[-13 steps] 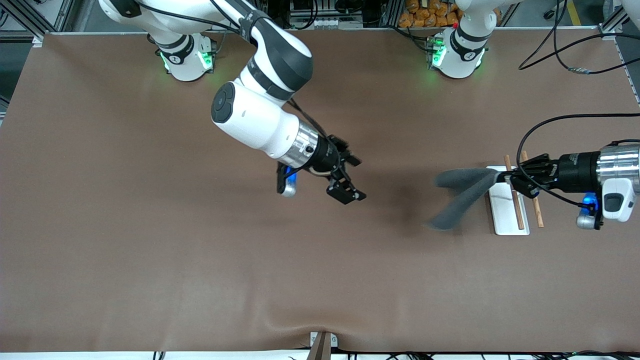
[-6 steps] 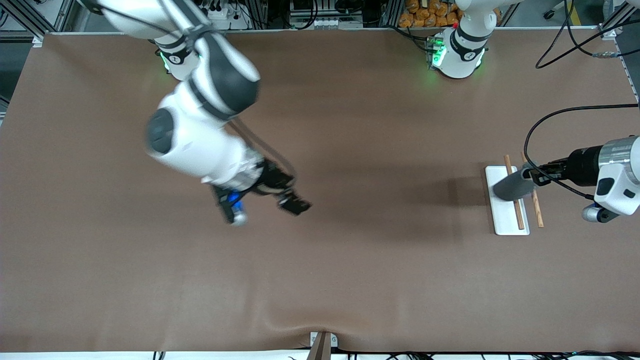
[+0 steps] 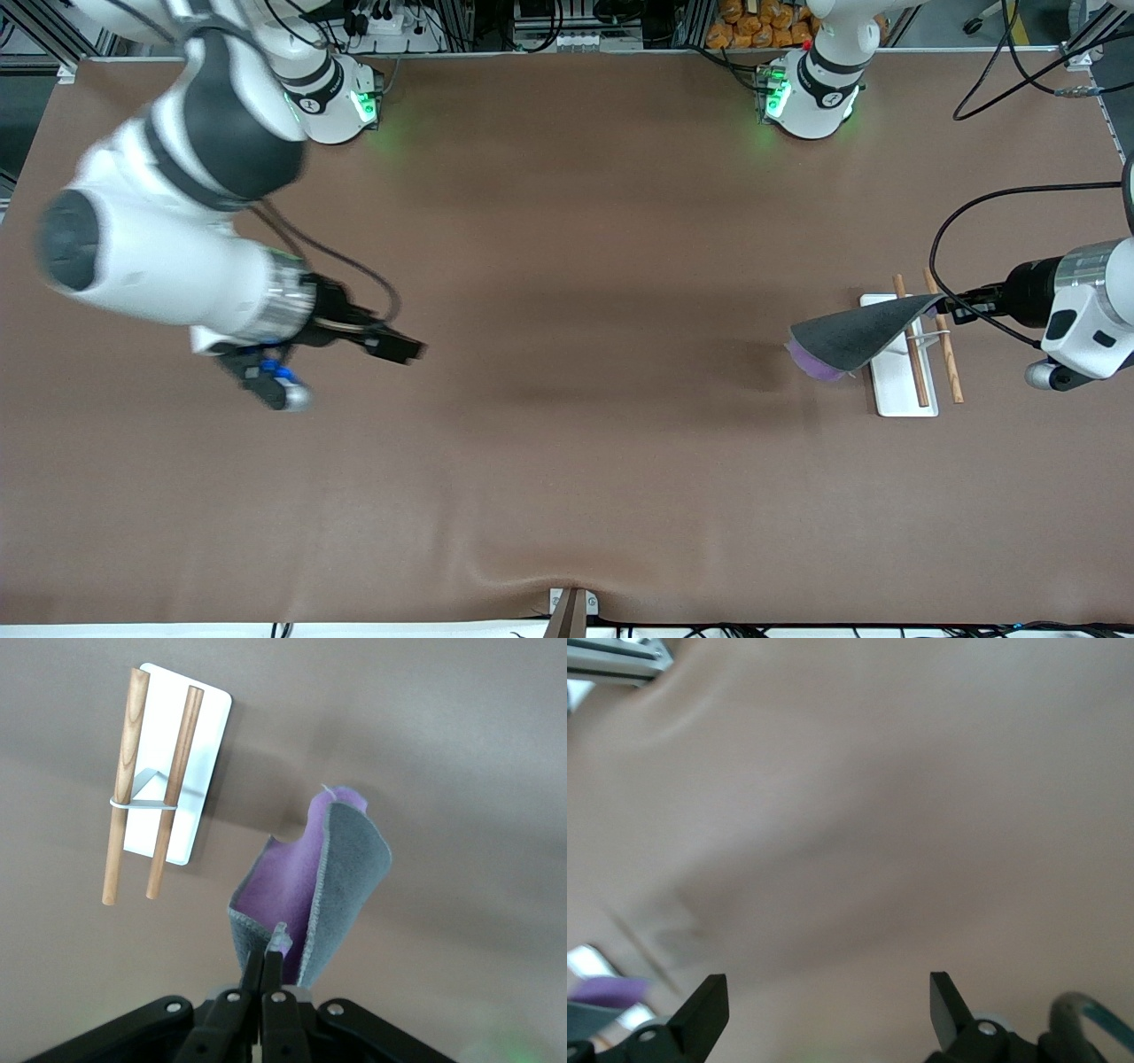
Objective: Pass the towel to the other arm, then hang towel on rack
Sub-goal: 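Retract the right gripper while the left gripper holds the towel above the rack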
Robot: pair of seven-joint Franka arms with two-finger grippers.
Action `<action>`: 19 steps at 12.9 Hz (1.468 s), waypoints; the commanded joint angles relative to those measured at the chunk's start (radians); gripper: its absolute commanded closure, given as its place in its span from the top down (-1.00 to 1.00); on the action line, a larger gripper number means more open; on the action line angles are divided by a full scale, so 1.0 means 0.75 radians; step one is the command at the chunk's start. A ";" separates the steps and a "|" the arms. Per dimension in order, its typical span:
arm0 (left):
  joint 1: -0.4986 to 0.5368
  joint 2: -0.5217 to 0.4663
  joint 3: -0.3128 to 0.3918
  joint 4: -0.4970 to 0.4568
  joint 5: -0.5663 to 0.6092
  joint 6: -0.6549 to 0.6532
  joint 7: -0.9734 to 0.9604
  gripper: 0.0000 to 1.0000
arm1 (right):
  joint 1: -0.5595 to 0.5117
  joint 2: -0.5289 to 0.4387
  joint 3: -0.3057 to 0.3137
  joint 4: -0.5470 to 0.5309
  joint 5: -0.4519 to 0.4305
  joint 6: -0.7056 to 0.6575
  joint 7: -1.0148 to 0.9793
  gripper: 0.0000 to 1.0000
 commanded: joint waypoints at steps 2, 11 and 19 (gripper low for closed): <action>0.016 -0.039 -0.014 -0.072 0.095 -0.003 0.107 -1.00 | -0.222 -0.073 0.031 -0.018 -0.121 -0.173 -0.599 1.00; 0.094 -0.004 -0.010 -0.174 0.191 0.087 0.140 -1.00 | -0.308 -0.506 0.031 -0.344 -0.535 -0.217 -1.022 1.00; 0.235 0.037 -0.008 -0.164 0.189 0.146 0.359 -1.00 | -0.313 -0.589 0.029 -0.542 -0.535 0.054 -1.022 1.00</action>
